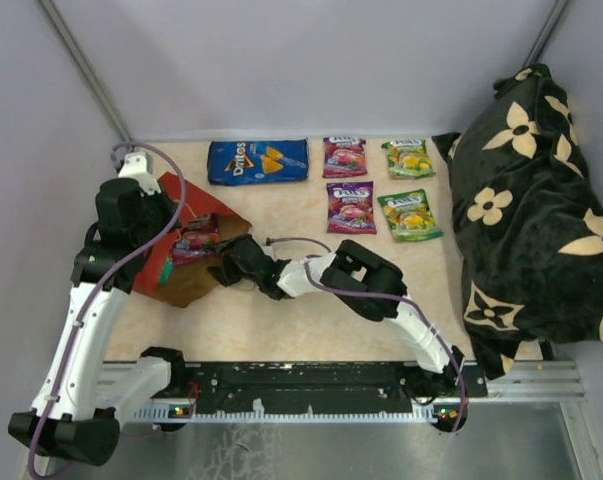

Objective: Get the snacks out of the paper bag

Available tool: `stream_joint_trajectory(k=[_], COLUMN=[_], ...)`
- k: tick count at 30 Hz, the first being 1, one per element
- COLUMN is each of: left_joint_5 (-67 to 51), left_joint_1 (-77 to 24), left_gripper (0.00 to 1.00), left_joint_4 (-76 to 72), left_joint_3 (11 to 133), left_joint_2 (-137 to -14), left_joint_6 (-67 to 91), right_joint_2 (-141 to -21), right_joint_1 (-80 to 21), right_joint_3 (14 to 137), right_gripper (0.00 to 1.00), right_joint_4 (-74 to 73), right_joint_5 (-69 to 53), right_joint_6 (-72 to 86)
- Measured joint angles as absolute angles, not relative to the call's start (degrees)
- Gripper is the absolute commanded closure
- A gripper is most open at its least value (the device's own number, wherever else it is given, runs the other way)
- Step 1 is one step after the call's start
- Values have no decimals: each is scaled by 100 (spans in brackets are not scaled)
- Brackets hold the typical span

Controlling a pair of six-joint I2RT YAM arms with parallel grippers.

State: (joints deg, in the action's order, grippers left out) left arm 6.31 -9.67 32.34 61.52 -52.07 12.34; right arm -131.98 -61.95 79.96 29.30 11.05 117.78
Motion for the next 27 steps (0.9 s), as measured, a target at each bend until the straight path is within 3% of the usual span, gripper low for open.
stream_joint_trajectory(k=[6, 10, 12, 17, 24, 27], left_joint_5=[440, 274, 154, -12, 12, 132], left_joint_1=[-967, -967, -967, -967, -967, -967], left_gripper=[100, 100, 100, 100, 100, 100], left_joint_4=[3573, 3669, 3697, 3693, 3684, 3684], left_joint_3=[6462, 6462, 6453, 6283, 6176, 6180], left_joint_2=[-5424, -5586, -5669, -5688, -5710, -5747], left_joint_6=[1116, 1035, 1022, 1022, 1020, 1015], right_joint_2=[-13406, -13743, -13941, -14267, -14276, -13902], right_joint_1=[-6169, -6165, -6165, -6176, -6228, -6267], right_joint_3=[9139, 9749, 9972, 10473, 10440, 9633], right_gripper=[38, 49, 60, 100, 100, 100], right_joint_4=[1201, 550, 451, 204, 338, 926], right_joint_5=[1358, 1522, 1599, 2016, 2477, 2703], right_joint_6=[11821, 11878, 11924, 11907, 11504, 10770])
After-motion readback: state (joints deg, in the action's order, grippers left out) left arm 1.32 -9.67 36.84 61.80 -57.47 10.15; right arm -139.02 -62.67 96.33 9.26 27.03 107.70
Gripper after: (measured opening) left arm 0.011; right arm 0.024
